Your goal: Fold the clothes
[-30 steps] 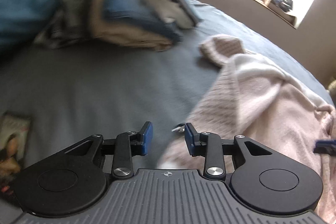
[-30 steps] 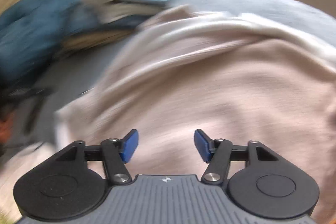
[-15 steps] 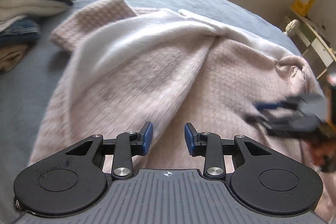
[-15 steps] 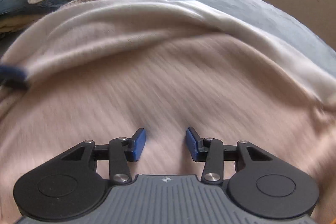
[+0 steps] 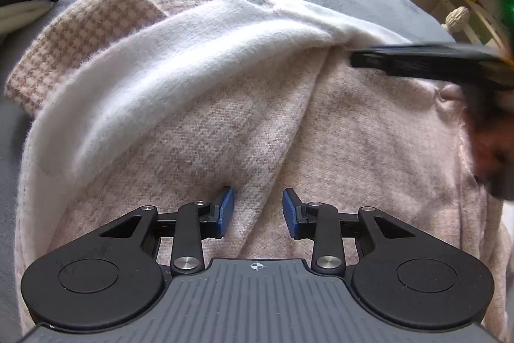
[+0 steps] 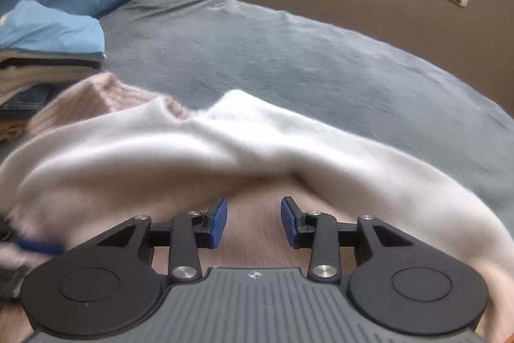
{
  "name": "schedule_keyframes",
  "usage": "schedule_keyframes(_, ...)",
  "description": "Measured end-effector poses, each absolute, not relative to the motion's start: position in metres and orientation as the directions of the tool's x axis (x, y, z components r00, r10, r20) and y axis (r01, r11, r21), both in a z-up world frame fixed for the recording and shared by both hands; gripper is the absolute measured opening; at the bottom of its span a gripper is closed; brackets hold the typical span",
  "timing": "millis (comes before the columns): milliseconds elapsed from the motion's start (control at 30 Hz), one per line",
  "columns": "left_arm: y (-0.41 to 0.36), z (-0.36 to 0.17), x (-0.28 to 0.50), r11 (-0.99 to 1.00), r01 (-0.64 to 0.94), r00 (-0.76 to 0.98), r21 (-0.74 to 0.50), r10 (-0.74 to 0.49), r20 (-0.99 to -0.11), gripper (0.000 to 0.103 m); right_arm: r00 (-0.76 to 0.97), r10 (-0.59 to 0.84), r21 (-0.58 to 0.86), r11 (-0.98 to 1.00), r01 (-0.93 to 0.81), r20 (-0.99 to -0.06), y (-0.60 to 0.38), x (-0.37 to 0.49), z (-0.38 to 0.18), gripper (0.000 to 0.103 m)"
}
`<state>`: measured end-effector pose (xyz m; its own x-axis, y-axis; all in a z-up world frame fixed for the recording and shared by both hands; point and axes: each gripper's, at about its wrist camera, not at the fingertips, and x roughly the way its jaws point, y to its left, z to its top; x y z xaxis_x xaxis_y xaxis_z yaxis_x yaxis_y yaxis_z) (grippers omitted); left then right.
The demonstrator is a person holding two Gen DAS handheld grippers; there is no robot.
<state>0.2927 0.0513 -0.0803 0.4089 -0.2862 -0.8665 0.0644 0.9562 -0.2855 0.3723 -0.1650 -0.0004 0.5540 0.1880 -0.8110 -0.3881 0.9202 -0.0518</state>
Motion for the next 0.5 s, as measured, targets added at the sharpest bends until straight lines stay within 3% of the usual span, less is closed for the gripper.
schedule_keyframes(100,0.055,-0.083,0.293,0.953,0.072,0.396,-0.294,-0.297,-0.869,0.033,0.518,0.146,-0.084,0.915,-0.394,-0.843,-0.18,0.387,-0.034,0.038)
schedule_keyframes(200,0.063,-0.085,0.293,0.947,0.057,0.386,-0.317,-0.314,-0.867,0.033,0.512,0.115,-0.049,0.954,-0.296,-0.852,-0.229,0.369,-0.033,0.038)
schedule_keyframes(233,0.066,-0.085,0.294,0.943,0.046,0.382,-0.328,-0.32,-0.867,0.033,0.5,0.079,-0.059,0.966,-0.253,-0.862,-0.243,0.362,-0.031,0.041)
schedule_keyframes(333,0.074,-0.083,0.296,0.933,0.011,0.367,-0.359,-0.338,-0.867,0.033,0.431,-0.031,-0.106,0.983,-0.151,-0.902,-0.268,0.352,-0.025,0.039)
schedule_keyframes(500,0.08,-0.078,0.296,0.929,-0.004,0.349,-0.371,-0.346,-0.871,0.033,0.433,0.005,-0.033,0.996,-0.081,-0.901,-0.251,0.376,-0.019,0.04)
